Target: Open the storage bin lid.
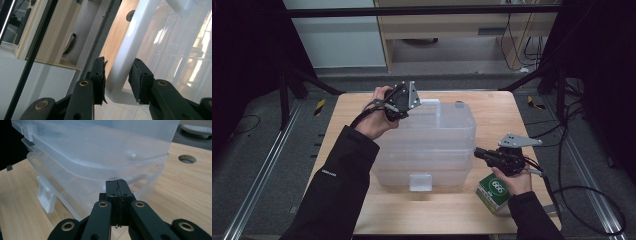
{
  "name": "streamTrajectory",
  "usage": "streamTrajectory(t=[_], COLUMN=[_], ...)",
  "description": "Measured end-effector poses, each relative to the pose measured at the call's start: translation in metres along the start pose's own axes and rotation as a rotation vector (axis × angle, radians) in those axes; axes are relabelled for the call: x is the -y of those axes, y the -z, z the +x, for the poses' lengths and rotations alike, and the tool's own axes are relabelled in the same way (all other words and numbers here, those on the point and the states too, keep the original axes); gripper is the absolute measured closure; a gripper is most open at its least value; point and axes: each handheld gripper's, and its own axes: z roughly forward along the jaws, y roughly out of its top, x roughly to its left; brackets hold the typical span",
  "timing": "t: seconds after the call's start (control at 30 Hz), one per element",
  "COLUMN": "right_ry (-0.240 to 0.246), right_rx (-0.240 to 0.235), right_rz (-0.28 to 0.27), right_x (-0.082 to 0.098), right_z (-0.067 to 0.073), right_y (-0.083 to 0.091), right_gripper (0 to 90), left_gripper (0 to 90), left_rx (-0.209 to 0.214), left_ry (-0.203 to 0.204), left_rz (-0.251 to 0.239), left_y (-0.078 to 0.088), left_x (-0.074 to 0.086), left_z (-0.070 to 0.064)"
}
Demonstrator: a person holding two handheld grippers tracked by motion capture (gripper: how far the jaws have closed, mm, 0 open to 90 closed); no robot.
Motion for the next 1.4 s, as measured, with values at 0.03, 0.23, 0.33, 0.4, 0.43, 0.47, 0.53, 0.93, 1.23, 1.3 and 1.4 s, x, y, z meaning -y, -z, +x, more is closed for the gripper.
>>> streamTrajectory(t=[0.03, 0.23, 0.33, 0.4, 0.43, 0.47, 0.53, 0.93, 1.23, 1.3, 1.4], right_ry=[-0.002, 0.001, -0.001, -0.001, 0.001, 0.002, 0.003, -0.001, 0.004, 0.004, 0.004], right_rx=[-0.001, -0.004, -0.004, -0.003, -0.003, -0.001, 0.0, -0.001, 0.003, 0.002, 0.003], right_rz=[0.004, 0.019, 0.017, 0.015, 0.015, 0.017, 0.013, 0.016, 0.017, 0.017, 0.018], right_x=[0.0, 0.002, 0.002, 0.002, 0.002, 0.002, 0.002, 0.002, 0.002, 0.002, 0.002], right_z=[0.0, 0.001, 0.002, 0.001, 0.001, 0.002, 0.002, 0.002, 0.002, 0.002, 0.002], right_y=[0.0, -0.003, -0.003, -0.003, -0.003, -0.003, -0.003, -0.003, -0.003, -0.003, -0.003], right_gripper=[90.0, 90.0, 90.0, 89.9, 89.9, 89.9, 89.9, 89.8, 89.8, 89.9, 89.8], left_gripper=[64.8, 57.1, 51.9, 49.8, 49.8, 48.4, 47.4, 45.6, 45.6, 45.5, 46.2], left_rx=[-0.001, -0.004, -0.008, -0.005, 0.005, 0.014, 0.023, 0.05, 0.025, 0.016, -0.004], left_ry=[-0.001, 0.021, 0.037, 0.04, 0.05, 0.06, 0.074, 0.222, 0.376, 0.397, 0.472], left_rz=[0.001, -0.01, -0.029, -0.037, -0.048, -0.06, -0.07, -0.158, -0.229, -0.239, -0.272], left_y=[0.0, 0.003, 0.008, 0.01, 0.014, 0.019, 0.025, 0.048, 0.06, 0.061, 0.066], left_x=[0.0, 0.003, 0.008, 0.009, 0.011, 0.014, 0.019, 0.05, 0.079, 0.083, 0.095], left_z=[0.0, -0.001, 0.0, 0.0, 0.001, 0.001, 0.0, 0.005, 0.008, 0.009, 0.01])
